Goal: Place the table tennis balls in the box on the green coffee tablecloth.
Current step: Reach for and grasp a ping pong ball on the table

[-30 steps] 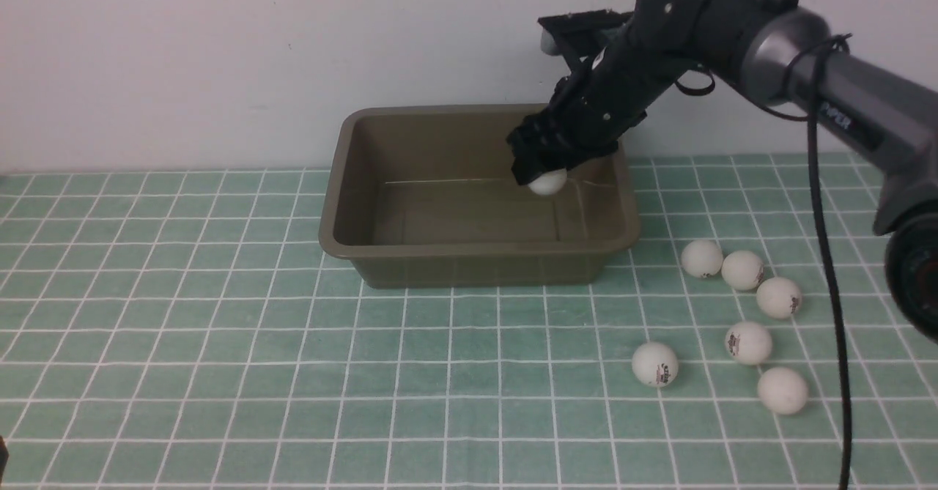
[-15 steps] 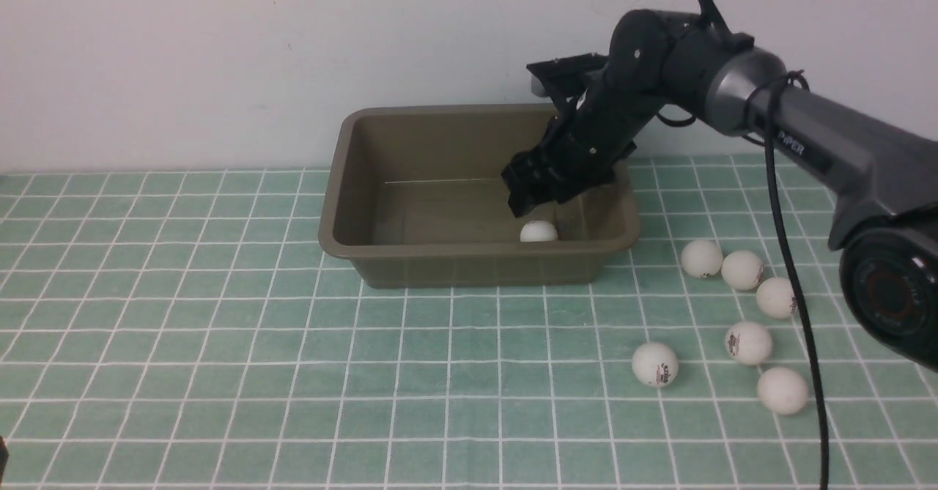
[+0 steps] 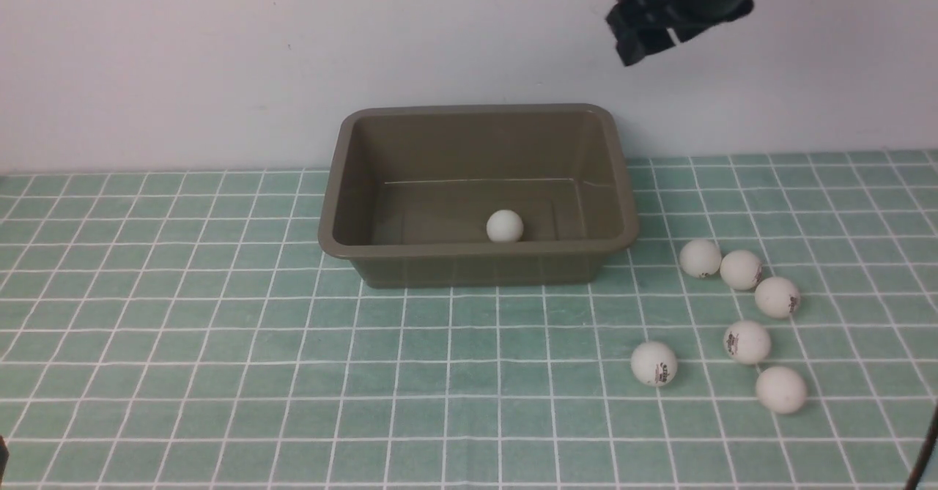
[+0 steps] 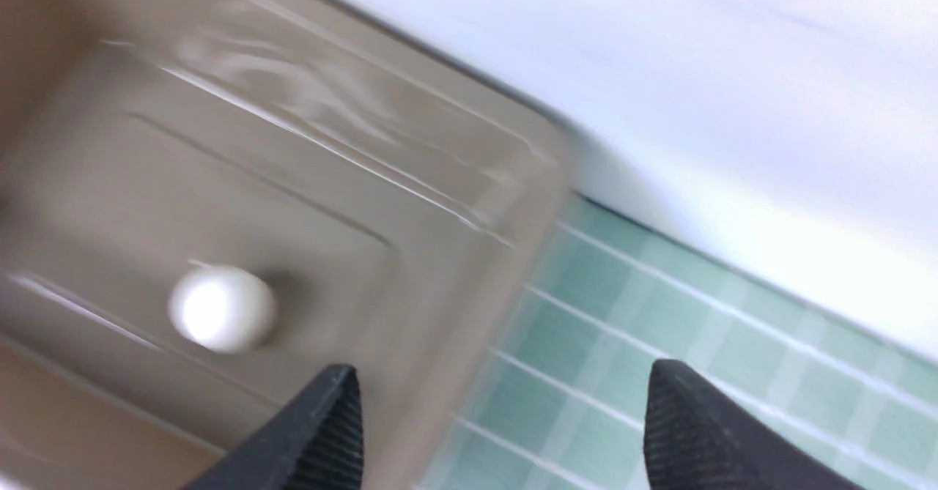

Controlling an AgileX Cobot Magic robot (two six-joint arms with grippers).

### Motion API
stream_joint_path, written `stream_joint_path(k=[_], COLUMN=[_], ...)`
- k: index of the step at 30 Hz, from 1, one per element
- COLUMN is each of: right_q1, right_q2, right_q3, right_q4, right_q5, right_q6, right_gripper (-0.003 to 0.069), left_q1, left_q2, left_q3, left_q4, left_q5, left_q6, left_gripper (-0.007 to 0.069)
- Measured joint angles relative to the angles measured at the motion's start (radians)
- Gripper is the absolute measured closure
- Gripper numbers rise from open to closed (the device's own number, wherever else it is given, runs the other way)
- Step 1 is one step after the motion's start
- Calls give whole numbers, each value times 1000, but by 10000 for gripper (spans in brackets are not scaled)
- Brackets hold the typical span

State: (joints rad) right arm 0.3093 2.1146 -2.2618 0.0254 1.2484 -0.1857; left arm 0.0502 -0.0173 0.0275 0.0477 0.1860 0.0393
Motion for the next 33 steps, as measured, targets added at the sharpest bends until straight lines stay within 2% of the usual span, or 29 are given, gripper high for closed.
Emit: stream_joint_path(k=[8, 13, 15, 21, 33], right_q1=[-113, -125, -125, -125, -125], right_q2=[-40, -40, -34, 6, 97], right_q3=[303, 448, 506, 525, 525], right_q4=[-41, -35, -5, 45, 23], right_q5=[2, -25, -88, -133, -211], right_q6=[29, -27, -102, -222, -254], right_gripper=[189, 189, 189, 189, 189], left_q1=[0, 0, 0, 0, 0], left_q2=[0, 0, 0, 0, 0], left_q3=[0, 0, 0, 0, 0], left_q4=[0, 0, 0, 0, 0], left_q5=[0, 0, 0, 0, 0], left_q6=[0, 0, 0, 0, 1], left_gripper=[632, 632, 632, 632, 632])
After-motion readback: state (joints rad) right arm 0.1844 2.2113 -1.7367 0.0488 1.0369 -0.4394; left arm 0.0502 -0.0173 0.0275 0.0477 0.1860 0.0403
